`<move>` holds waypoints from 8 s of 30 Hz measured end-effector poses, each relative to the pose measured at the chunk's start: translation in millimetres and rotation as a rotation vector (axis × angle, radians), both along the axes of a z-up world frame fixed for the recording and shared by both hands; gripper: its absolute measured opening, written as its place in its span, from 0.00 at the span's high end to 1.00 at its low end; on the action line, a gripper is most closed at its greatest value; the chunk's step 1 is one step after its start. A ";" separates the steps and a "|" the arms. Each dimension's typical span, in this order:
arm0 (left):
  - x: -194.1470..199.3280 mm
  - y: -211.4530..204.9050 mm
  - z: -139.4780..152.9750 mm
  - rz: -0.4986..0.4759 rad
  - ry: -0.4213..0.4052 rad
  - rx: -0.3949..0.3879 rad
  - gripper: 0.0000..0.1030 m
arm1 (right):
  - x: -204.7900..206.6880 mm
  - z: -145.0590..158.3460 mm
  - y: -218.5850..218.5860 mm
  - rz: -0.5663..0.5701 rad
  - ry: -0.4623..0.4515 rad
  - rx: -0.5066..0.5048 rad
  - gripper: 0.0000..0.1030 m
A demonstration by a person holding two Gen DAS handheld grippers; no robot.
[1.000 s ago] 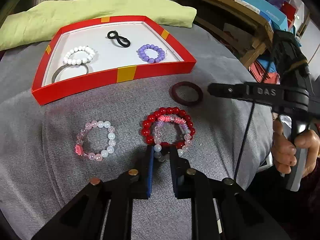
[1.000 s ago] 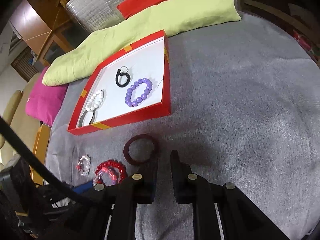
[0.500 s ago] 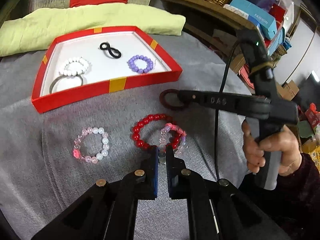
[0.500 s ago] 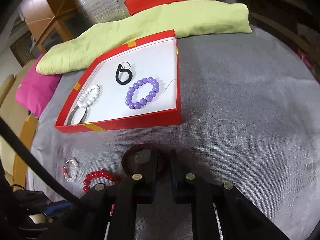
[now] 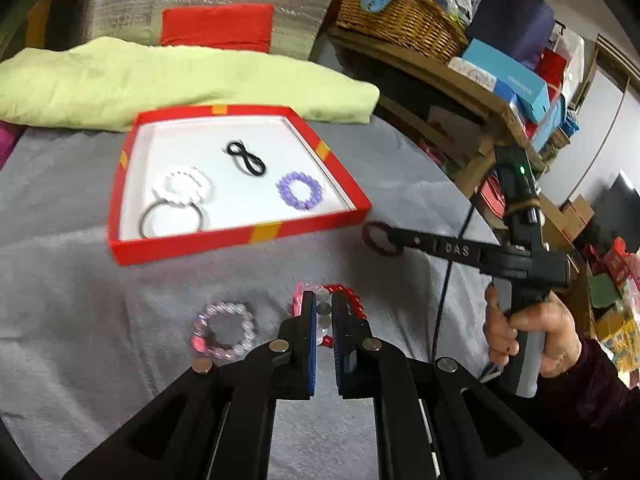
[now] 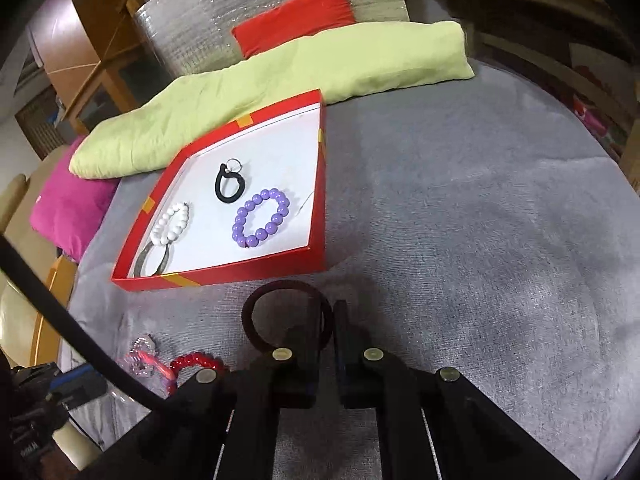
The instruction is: Organize jewelry
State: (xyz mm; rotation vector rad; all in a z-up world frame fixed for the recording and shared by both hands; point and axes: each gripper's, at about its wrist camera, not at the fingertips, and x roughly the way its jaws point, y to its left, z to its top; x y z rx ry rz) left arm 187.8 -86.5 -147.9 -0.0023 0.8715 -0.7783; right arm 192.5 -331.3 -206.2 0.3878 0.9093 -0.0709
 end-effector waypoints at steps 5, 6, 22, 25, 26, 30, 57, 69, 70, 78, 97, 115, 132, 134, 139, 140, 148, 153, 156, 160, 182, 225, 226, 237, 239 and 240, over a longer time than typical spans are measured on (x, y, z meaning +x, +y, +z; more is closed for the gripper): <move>11.3 20.3 8.8 0.070 -0.026 -0.030 0.92 | -1.1 2.2 0.9 0.004 -0.008 0.015 0.94; 12.9 24.1 9.9 0.082 -0.032 -0.032 0.92 | -1.4 2.7 1.4 0.005 -0.011 0.018 0.94; 25.2 38.5 19.0 0.252 -0.152 0.011 0.92 | -5.7 17.1 15.6 0.023 -0.095 0.038 0.94; 23.4 34.2 19.1 0.251 -0.168 0.036 0.92 | -6.0 16.2 19.5 0.035 -0.092 0.036 0.94; 23.3 32.2 18.7 0.252 -0.172 0.044 0.92 | -6.3 16.3 20.9 0.039 -0.092 0.034 0.94; 23.5 24.9 16.6 0.270 -0.187 0.094 0.92 | -7.1 15.9 22.3 0.041 -0.093 0.033 0.94; 25.8 8.3 14.9 0.354 -0.265 0.246 0.92 | -8.8 16.4 24.5 0.044 -0.083 0.043 0.94; 27.4 9.5 14.2 0.378 -0.286 0.278 0.92 | -9.1 16.9 23.2 0.041 -0.081 0.047 0.94; 27.7 9.8 14.3 0.381 -0.286 0.279 0.92 | -9.2 17.0 23.3 0.041 -0.082 0.046 0.94; 28.6 10.3 14.0 0.388 -0.287 0.283 0.92 | -8.0 16.9 25.7 0.047 -0.082 0.046 0.94; 30.6 10.6 13.6 0.397 -0.284 0.291 0.92 | -7.6 16.9 34.4 0.066 -0.084 0.052 0.94; 29.7 13.9 16.2 0.408 -0.292 0.288 0.92 | -7.9 20.7 50.4 0.098 -0.094 0.059 0.94; 30.8 14.0 25.4 0.427 -0.305 0.254 0.92 | -7.2 32.6 47.6 0.084 -0.140 0.062 0.94; 31.6 13.6 26.7 0.432 -0.306 0.248 0.92 | -7.3 33.9 46.0 0.081 -0.145 0.066 0.94; 33.6 12.3 29.7 0.435 -0.308 0.233 0.92 | -7.4 37.2 41.7 0.069 -0.159 0.072 0.94; 33.9 12.4 30.0 0.435 -0.306 0.229 0.92 | -7.4 38.0 40.6 0.066 -0.162 0.073 0.94; 37.7 2.8 33.4 0.409 -0.318 0.189 0.92 | 0.3 45.4 31.2 0.036 -0.194 0.078 0.94; 43.5 -6.0 34.6 0.395 -0.326 0.162 0.92 | 12.3 49.0 23.5 0.006 -0.207 0.071 0.94; 48.1 -10.6 36.6 0.389 -0.336 0.136 0.92 | 22.8 48.3 18.1 -0.007 -0.200 0.083 0.94; 56.1 -17.8 38.4 0.371 -0.349 0.086 0.92 | 40.6 44.9 11.1 -0.025 -0.189 0.112 0.94; 103.3 -57.3 -8.2 0.224 -0.132 -0.047 0.92 | 161.4 1.3 3.9 -0.049 -0.024 0.149 0.94; 57.0 31.6 -3.5 0.357 -0.181 0.272 0.47 | 52.6 30.2 21.4 0.088 -0.034 0.077 0.80; 53.3 33.6 -5.0 0.355 -0.175 0.278 0.47 | 45.4 27.6 26.3 0.102 -0.024 0.076 0.80; 17.4 35.8 -34.5 0.229 -0.114 0.380 0.46 | -13.8 -12.1 72.1 0.225 0.087 -0.010 0.79; 15.4 33.9 -39.7 0.207 -0.111 0.401 0.46 | -13.9 -13.4 74.1 0.229 0.068 -0.031 0.80; 15.3 33.6 -41.1 0.204 -0.111 0.407 0.46 | -12.4 -13.4 75.2 0.234 0.065 -0.044 0.80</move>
